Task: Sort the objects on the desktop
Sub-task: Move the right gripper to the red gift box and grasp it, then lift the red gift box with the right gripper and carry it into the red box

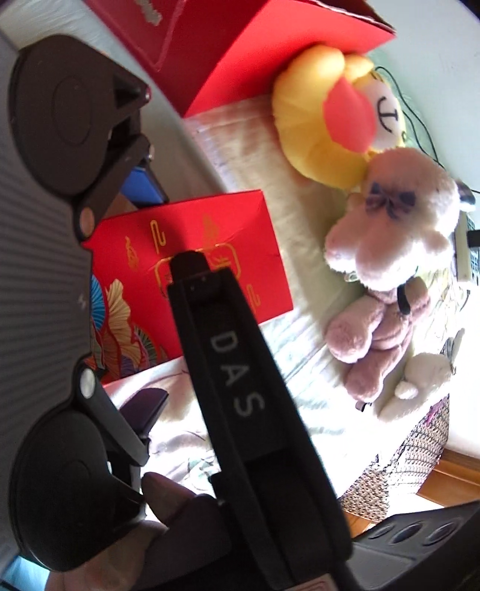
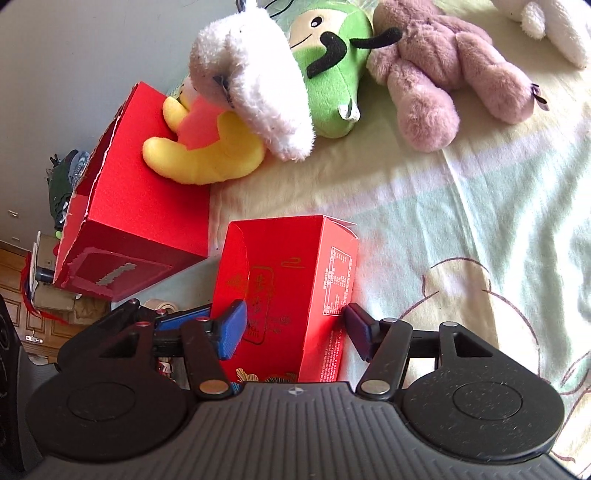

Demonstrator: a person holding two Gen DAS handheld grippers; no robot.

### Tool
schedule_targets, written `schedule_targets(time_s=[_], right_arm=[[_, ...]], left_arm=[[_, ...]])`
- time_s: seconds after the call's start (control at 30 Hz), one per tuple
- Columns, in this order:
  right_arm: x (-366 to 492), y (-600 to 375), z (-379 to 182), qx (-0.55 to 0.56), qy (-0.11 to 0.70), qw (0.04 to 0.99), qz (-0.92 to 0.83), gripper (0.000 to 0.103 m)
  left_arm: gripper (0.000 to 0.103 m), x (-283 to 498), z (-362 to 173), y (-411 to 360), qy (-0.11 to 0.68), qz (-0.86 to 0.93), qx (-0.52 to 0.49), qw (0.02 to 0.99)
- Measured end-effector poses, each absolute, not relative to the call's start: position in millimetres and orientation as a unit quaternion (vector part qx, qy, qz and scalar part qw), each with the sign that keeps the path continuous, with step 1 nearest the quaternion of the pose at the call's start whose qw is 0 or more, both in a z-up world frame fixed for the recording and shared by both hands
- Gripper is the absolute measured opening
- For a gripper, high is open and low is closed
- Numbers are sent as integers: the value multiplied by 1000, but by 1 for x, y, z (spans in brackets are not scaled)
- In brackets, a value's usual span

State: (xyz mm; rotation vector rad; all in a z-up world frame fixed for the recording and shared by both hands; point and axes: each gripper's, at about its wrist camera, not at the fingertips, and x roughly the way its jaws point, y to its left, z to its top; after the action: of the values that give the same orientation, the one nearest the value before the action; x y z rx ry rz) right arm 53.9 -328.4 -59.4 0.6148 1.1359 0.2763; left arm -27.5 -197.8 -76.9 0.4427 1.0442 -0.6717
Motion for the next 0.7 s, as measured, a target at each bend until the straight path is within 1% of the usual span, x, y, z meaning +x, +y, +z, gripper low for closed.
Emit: schedule_targets(time_s=[0.13, 0.27, 0.47, 0.57, 0.7], right_arm=[[46, -340, -57, 302, 521, 789, 123, 61], [30, -351, -42, 320, 499, 797, 119, 61], [4, -359, 5, 319, 440, 833, 104, 61], [-1, -353, 33, 317, 404, 853, 98, 61], [8, -331, 74, 288, 351, 884, 106, 61]], left_arm=[[98, -31, -71, -198, 479, -328, 203, 788], [98, -42, -52, -201, 450, -347, 218, 794], [98, -57, -12, -212, 387, -380, 228, 809], [98, -61, 13, -207, 350, -391, 226, 821], [98, -57, 52, -188, 294, -394, 227, 841]])
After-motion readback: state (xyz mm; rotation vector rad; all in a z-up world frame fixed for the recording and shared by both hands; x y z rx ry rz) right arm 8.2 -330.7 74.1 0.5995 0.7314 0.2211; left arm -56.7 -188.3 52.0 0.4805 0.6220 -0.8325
